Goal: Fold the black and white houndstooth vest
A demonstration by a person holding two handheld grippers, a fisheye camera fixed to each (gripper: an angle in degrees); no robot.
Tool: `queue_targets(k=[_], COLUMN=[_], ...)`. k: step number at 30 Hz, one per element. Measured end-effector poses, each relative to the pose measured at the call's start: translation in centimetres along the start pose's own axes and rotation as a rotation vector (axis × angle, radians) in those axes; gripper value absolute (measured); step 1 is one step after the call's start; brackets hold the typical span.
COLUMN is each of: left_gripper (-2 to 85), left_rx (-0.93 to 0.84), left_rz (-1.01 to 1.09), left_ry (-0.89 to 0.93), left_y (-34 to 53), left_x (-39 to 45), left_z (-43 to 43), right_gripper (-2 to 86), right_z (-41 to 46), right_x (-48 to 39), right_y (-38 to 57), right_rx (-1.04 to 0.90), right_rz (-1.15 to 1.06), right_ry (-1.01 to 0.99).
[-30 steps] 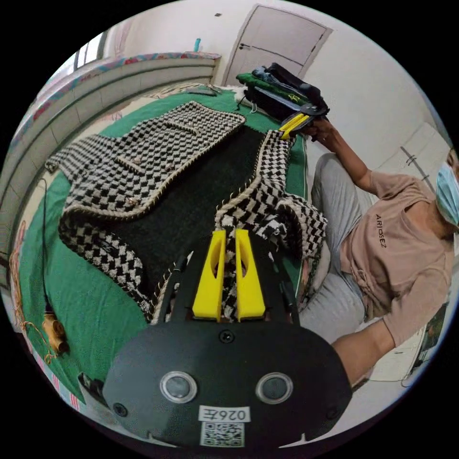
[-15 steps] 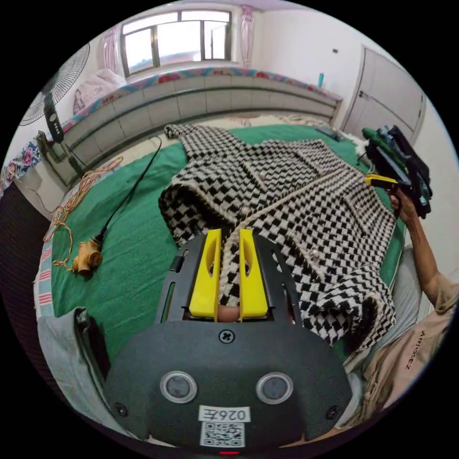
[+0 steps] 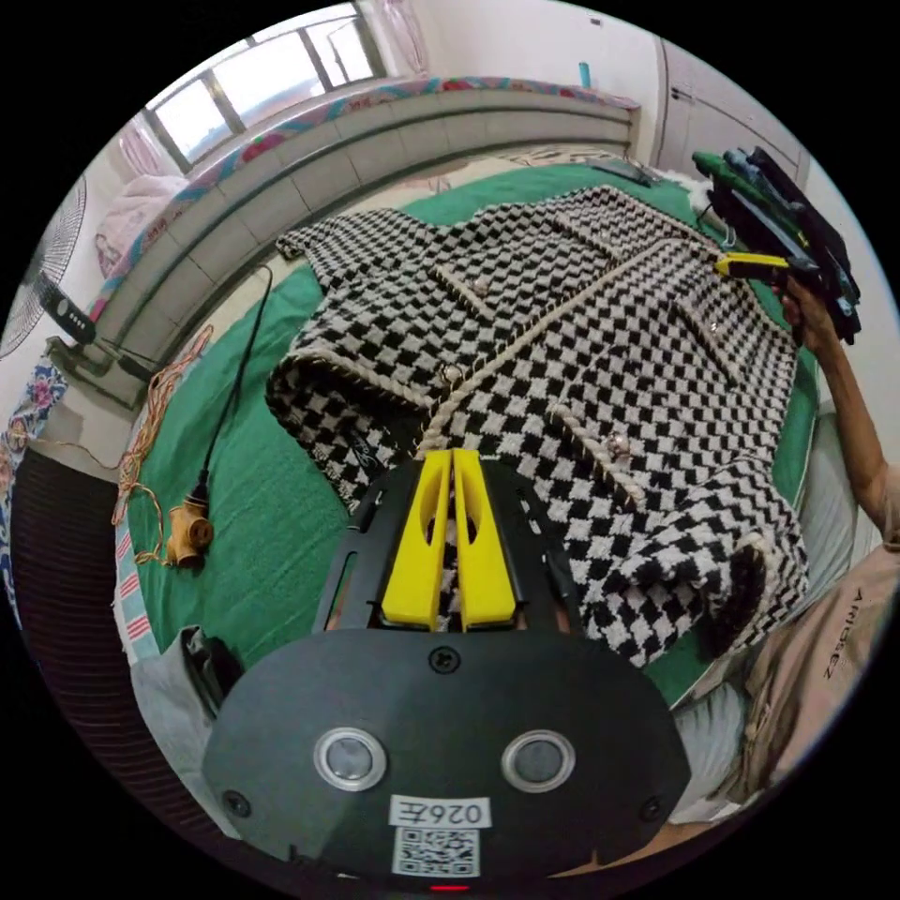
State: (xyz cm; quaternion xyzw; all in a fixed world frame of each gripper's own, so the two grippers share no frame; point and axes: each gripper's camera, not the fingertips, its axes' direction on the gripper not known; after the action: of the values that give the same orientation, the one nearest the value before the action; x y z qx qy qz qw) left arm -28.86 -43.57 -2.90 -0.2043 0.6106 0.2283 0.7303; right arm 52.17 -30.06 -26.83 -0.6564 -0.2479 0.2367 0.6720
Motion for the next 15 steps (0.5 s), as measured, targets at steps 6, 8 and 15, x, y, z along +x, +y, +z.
queue_targets(k=[6,8,15], left_gripper=[-0.9,-1.0,-1.0], left_rx=[0.185,0.078,0.086], left_rz=[-0.091,-0.067,0.015], left_ry=[0.2,0.256,0.15], left_y=[2.1,1.5,1.2], left_x=[-1.3,-1.0,1.4], left_z=[-2.5,-0.5,-1.8], right_gripper=[4.7,5.3,-0.7], right_z=[-0.7,-0.2,0.7], right_x=[-2.9,-3.7,-7.6], right_y=[1.0,0.8,0.5], right_rx=[0.033,0.021,-0.055], right_rz=[0.041,0.045,-0.006], right_ry=[0.142,0.122,0.145])
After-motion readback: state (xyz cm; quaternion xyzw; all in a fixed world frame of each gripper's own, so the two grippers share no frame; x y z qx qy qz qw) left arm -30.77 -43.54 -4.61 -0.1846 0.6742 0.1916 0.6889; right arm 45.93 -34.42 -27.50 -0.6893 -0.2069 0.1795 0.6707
